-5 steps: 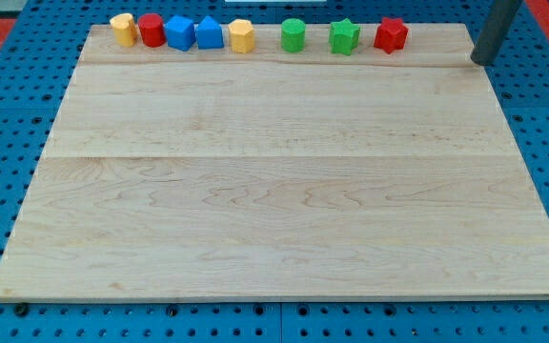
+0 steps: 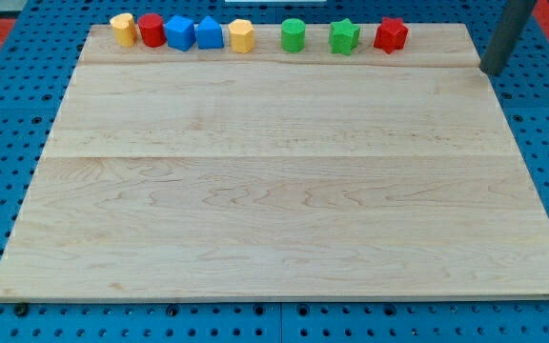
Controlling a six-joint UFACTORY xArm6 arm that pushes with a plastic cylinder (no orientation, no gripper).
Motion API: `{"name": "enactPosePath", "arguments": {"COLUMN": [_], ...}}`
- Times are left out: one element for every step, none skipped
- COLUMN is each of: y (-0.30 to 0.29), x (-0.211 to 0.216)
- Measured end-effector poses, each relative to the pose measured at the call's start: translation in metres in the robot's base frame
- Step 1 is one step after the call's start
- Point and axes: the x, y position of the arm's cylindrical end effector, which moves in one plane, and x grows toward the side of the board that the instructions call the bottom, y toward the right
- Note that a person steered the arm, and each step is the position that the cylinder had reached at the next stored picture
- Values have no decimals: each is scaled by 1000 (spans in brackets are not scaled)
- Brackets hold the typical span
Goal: Move your arm to top right
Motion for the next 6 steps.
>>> {"name": "enactPosePath", "arguments": {"y": [-77, -133, -173, -271, -304, -173], "x": [38, 33, 58, 93, 94, 104]}}
